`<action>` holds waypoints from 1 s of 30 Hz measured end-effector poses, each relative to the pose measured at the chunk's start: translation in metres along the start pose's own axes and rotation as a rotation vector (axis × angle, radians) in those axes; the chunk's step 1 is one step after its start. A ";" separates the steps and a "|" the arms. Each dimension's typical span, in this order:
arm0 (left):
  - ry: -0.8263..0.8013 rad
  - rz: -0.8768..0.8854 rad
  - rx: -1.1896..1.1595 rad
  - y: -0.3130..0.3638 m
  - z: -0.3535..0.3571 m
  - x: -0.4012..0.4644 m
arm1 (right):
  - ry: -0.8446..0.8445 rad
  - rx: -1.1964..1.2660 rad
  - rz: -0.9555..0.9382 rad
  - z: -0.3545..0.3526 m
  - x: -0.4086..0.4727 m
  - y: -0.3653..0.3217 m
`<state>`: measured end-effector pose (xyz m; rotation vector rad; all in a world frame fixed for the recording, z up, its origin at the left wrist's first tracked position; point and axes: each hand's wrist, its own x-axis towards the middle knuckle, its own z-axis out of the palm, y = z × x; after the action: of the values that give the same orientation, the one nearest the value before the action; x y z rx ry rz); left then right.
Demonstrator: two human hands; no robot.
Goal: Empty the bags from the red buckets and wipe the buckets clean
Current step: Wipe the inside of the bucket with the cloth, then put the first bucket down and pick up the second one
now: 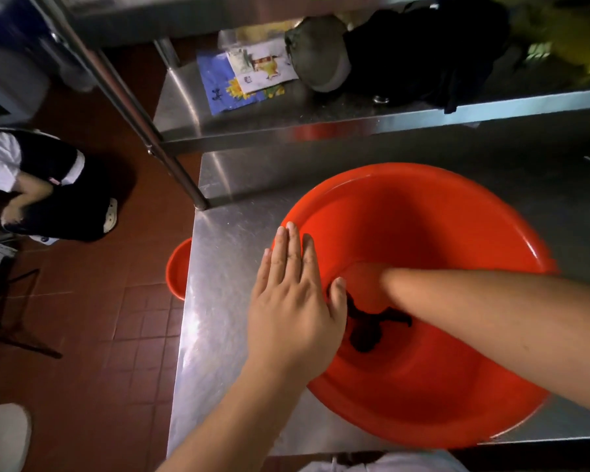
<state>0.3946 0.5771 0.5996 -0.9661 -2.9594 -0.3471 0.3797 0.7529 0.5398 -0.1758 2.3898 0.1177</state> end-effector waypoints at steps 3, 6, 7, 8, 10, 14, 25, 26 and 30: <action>0.006 -0.007 -0.016 -0.001 0.001 0.001 | -0.067 -0.041 0.081 -0.003 -0.027 0.015; 0.007 -0.004 -0.014 -0.002 0.001 0.001 | 0.249 0.202 0.134 -0.015 -0.070 0.042; 0.002 -0.001 -0.010 -0.002 0.002 0.001 | 0.347 0.289 0.139 -0.018 -0.082 0.052; 0.000 0.001 -0.003 -0.002 0.002 0.001 | 0.424 0.356 0.155 -0.022 -0.096 0.060; -0.004 0.006 0.006 -0.003 0.003 0.001 | 0.572 0.470 0.197 -0.028 -0.120 0.074; -0.006 0.012 0.004 -0.003 0.003 0.002 | 0.931 0.717 0.375 -0.029 -0.163 0.106; 0.005 -0.018 0.024 -0.002 0.000 0.006 | 1.281 1.119 0.966 0.069 -0.194 0.199; 0.007 -0.023 0.029 -0.002 -0.001 0.006 | 1.200 1.065 0.982 0.086 -0.189 0.202; -0.007 -0.028 0.053 0.000 -0.002 0.006 | 0.756 0.939 0.919 0.147 -0.172 0.202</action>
<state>0.3890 0.5802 0.6019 -0.9227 -2.9750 -0.2639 0.5701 0.9876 0.5562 1.5394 2.7381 -0.7584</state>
